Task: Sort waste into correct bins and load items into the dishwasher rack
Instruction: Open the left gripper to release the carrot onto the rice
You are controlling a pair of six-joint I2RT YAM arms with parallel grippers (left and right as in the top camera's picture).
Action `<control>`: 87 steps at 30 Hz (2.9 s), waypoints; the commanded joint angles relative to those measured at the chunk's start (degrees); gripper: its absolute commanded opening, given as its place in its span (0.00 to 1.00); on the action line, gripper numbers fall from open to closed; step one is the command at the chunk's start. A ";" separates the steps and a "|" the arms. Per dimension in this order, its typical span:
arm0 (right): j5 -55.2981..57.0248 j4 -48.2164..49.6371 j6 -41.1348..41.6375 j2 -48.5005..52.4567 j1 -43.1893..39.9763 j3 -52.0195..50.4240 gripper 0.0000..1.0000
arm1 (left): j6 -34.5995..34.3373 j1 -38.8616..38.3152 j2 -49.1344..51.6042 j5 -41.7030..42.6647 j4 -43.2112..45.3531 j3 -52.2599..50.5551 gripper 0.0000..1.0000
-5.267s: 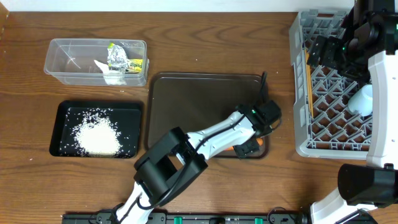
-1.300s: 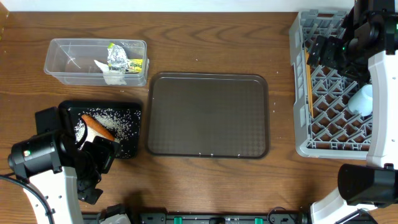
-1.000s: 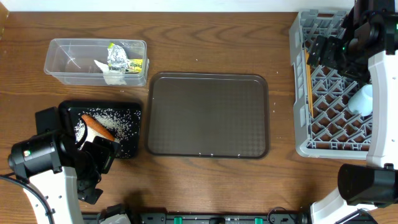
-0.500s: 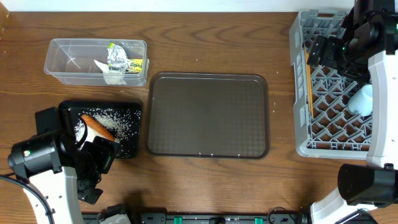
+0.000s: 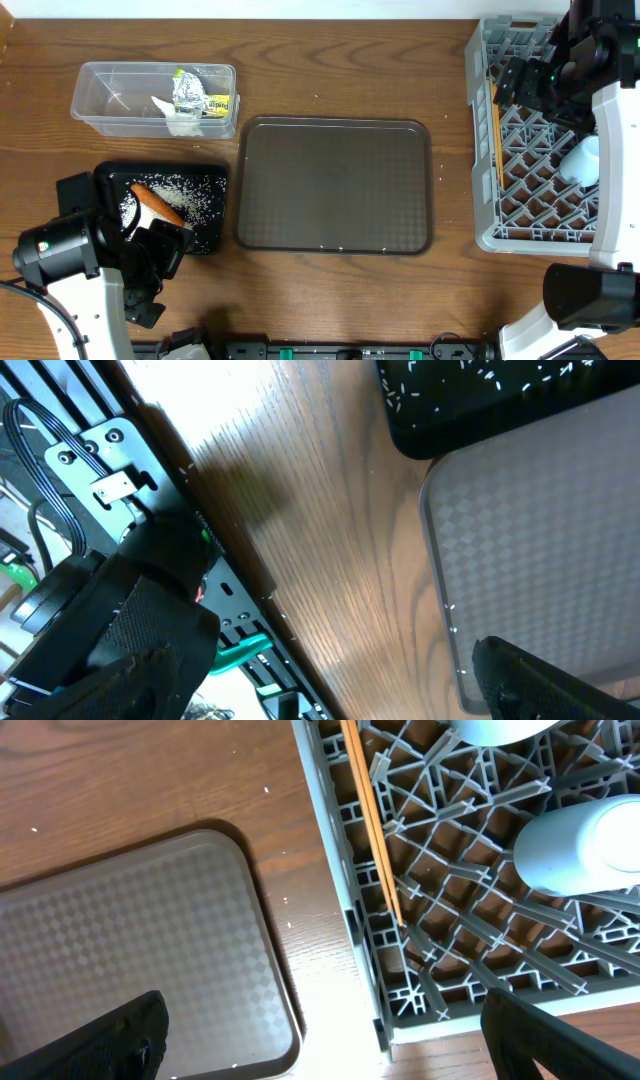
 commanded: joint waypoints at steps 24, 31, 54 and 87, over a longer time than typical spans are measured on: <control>-0.02 -0.07 0.57 0.26 -0.04 -0.02 0.99 | 0.37 0.11 -0.04 -2.75 -0.39 -0.48 0.98; -0.02 -0.07 0.57 0.26 -0.04 -0.02 0.99 | 0.37 -0.39 -0.17 -4.07 -1.33 -1.01 0.98; -0.02 -0.07 0.57 0.26 -0.04 -0.02 0.99 | 0.13 -6.16 -4.55 -4.61 7.65 -7.13 0.98; -0.02 -0.07 0.57 0.26 -0.04 -0.02 0.99 | 8.35 -29.03 -22.77 -9.81 33.99 -8.70 0.98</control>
